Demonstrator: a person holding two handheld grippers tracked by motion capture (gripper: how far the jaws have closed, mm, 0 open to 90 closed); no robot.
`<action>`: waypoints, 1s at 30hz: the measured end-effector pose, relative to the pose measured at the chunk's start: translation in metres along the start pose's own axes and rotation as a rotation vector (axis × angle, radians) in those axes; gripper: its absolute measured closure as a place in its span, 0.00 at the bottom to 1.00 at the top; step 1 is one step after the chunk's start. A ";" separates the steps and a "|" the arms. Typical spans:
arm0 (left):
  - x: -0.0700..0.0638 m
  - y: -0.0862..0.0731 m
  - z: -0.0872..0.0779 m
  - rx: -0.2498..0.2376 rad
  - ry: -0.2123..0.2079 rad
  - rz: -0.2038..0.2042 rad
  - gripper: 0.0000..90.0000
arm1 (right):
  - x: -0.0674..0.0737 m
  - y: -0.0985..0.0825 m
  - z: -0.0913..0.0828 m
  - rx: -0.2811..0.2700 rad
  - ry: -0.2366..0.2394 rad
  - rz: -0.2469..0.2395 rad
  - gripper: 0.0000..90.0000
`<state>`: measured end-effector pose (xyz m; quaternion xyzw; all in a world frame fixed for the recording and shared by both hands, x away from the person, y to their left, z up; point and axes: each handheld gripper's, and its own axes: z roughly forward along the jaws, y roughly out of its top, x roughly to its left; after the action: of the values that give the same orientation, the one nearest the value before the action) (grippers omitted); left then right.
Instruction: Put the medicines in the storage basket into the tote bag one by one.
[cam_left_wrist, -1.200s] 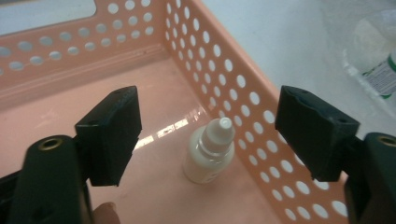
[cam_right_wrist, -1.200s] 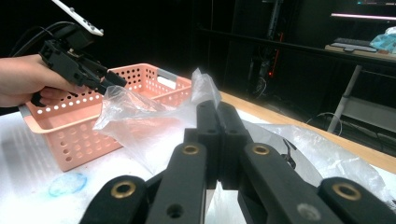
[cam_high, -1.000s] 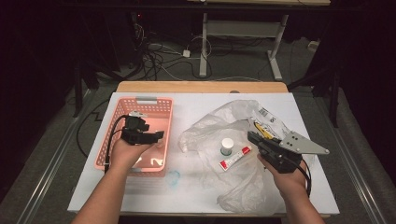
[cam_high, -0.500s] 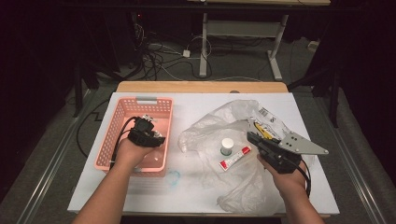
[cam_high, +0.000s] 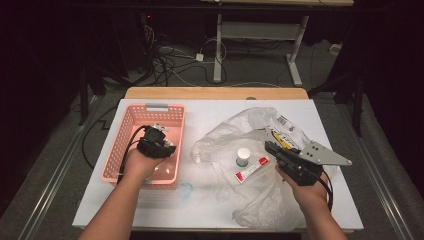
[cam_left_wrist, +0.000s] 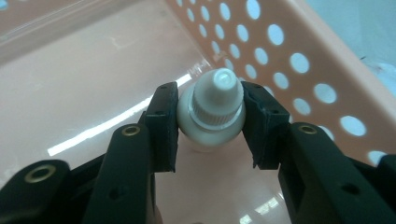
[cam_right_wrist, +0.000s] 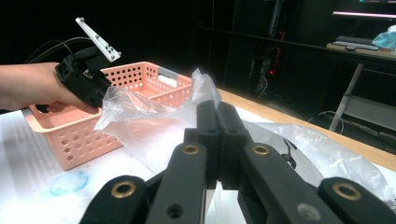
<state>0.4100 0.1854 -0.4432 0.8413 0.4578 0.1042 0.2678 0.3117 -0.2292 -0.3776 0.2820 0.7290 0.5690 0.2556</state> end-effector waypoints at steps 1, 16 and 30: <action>0.000 0.000 0.000 0.000 0.003 0.003 0.64 | 0.000 0.000 0.000 0.002 -0.004 0.003 1.00; -0.002 0.001 -0.020 -0.112 0.023 -0.013 0.64 | -0.003 -0.002 0.000 0.006 -0.008 0.014 1.00; -0.020 -0.021 -0.058 -0.285 0.031 -0.006 0.64 | -0.002 -0.001 0.000 0.002 -0.005 0.006 1.00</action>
<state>0.3589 0.1985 -0.4049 0.7917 0.4448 0.1806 0.3778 0.3128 -0.2305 -0.3785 0.2859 0.7280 0.5683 0.2556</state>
